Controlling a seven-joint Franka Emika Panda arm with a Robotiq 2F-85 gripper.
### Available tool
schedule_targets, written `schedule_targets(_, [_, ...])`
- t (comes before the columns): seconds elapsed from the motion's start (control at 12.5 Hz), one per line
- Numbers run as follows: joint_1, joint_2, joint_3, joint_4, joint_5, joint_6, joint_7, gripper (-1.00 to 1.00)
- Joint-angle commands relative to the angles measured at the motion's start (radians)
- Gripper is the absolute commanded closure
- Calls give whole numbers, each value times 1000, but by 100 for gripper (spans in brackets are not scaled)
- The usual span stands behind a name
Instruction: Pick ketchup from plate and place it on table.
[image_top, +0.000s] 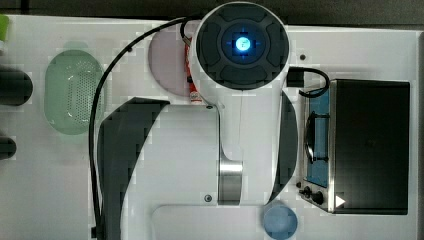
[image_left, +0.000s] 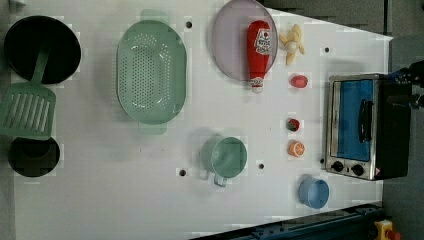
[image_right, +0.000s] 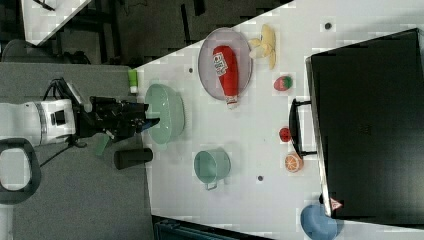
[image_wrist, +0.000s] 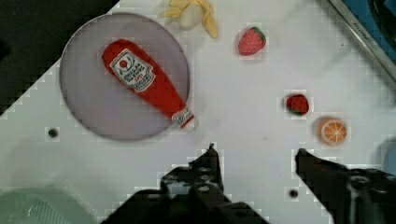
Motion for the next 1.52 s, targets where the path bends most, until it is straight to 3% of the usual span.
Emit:
schedule_targets(0.08, [-80,-121,40,-119,28,-75,0,-59])
schedule_targets(0.24, [-77,-96,42,-119,28,-58,-5,-99])
schedule_targets(0.8, [-50,143,82,-116,28,256,-90,-100])
schedule_targets(1.28, [-27,377,94,-99,24,580,-448,-100])
schedule_targets(1.52, [-21,501,94,-48,16,662,-579,-100])
